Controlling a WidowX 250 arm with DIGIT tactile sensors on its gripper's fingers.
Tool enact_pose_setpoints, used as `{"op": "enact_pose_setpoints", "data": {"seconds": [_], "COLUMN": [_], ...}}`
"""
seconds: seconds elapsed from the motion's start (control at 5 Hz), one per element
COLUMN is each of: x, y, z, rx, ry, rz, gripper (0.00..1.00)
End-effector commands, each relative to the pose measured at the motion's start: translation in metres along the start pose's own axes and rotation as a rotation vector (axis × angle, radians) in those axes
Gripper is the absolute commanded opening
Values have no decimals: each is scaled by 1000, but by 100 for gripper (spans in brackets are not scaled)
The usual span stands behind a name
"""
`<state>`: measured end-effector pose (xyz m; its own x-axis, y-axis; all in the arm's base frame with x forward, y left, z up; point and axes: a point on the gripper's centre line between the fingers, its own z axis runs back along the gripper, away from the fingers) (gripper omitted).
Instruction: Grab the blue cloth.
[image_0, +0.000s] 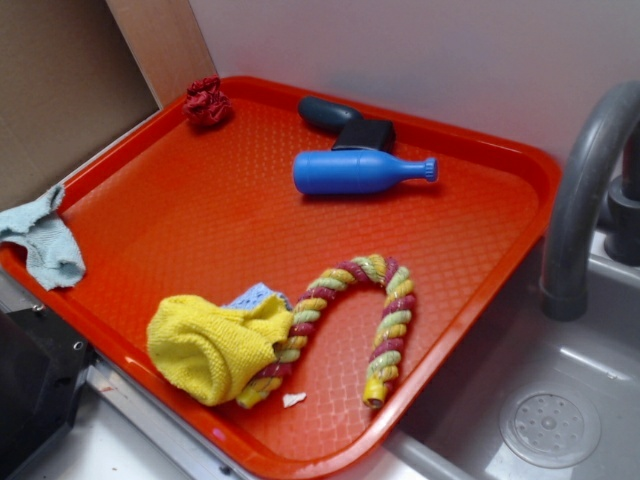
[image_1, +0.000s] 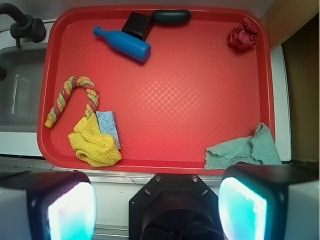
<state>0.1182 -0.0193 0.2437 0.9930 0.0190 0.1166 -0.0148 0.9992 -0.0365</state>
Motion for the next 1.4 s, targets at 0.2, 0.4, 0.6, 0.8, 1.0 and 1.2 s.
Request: {"op": "enact_pose_setpoints", "data": {"seconds": [0.2, 0.4, 0.6, 0.8, 1.0, 1.2], "x": [30, 27, 17, -1, -13, -21], "y": [36, 70, 92, 112, 122, 132], "z": [-53, -100, -143, -178, -195, -206], "rx": [99, 124, 165, 193, 269, 287], "ry": [17, 12, 48, 115, 173, 205], "rz": [-66, -138, -191, -221, -197, -133], "gripper": [100, 100, 100, 100, 100, 100]}}
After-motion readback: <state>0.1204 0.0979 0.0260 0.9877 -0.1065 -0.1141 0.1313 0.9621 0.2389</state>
